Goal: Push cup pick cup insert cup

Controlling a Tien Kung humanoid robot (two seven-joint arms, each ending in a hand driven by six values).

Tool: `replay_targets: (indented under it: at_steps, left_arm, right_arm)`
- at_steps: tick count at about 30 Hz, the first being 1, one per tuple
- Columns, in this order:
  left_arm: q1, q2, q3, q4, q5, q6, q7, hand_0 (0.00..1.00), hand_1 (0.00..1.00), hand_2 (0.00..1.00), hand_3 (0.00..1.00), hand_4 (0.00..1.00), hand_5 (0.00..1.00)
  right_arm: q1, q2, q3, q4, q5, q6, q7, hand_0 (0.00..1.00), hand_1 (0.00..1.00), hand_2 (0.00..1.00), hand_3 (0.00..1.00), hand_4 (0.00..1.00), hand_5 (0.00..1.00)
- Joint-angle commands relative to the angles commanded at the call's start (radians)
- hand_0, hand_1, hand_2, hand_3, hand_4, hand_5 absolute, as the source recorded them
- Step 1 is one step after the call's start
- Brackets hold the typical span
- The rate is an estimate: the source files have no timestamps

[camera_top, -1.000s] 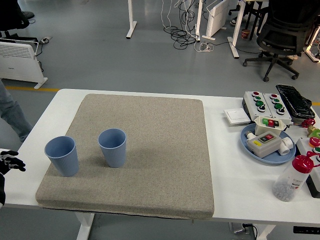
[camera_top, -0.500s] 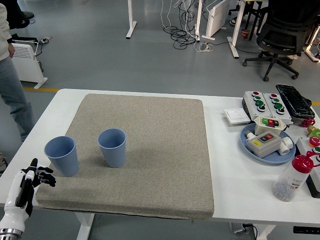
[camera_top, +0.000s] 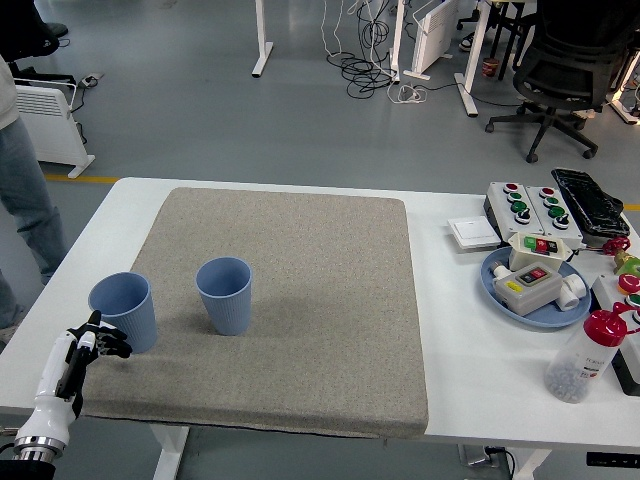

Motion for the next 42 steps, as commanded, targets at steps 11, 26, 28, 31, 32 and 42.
replay_targets:
  at_steps: [11, 26, 28, 31, 32, 42]
  left_arm:
    - [-0.046, -0.013, 0.027, 0.071, -0.004, -0.004, -0.011, 0.424, 0.411, 0.391, 0.376, 0.539, 0.998]
    - [-0.101, -0.03, 0.071, 0.131, -0.021, -0.005, -0.031, 0.513, 0.444, 0.41, 0.385, 0.539, 0.998]
    - [-0.108, -0.034, 0.076, 0.14, -0.024, -0.005, -0.033, 0.513, 0.444, 0.41, 0.385, 0.539, 0.998]
    - [-0.123, -0.042, 0.08, 0.157, -0.028, -0.006, -0.037, 0.54, 0.457, 0.417, 0.389, 0.538, 0.998]
    - [-0.127, -0.044, 0.081, 0.161, -0.028, -0.006, -0.038, 0.54, 0.457, 0.417, 0.389, 0.538, 0.998]
    - [-0.188, -0.063, 0.097, 0.235, -0.04, -0.005, -0.046, 0.548, 0.459, 0.42, 0.39, 0.537, 0.998]
  right_arm:
    - [-0.001, 0.003, 0.005, 0.0, -0.007, -0.002, -0.003, 0.752, 0.698, 0.721, 0.584, 0.099, 0.499]
    - [0.0, 0.006, 0.009, 0.0, -0.011, -0.002, -0.003, 0.751, 0.697, 0.72, 0.584, 0.096, 0.5]
    - [0.0, 0.007, 0.01, 0.0, -0.013, -0.002, -0.004, 0.751, 0.697, 0.72, 0.584, 0.096, 0.5]
    - [0.0, 0.007, 0.011, 0.0, -0.016, -0.002, -0.005, 0.751, 0.697, 0.718, 0.584, 0.094, 0.5]
    - [0.0, 0.007, 0.011, 0.0, -0.016, -0.002, -0.005, 0.751, 0.697, 0.718, 0.584, 0.094, 0.5]
    - [0.001, 0.008, 0.012, 0.001, -0.017, -0.003, -0.006, 0.751, 0.697, 0.719, 0.584, 0.094, 0.501]
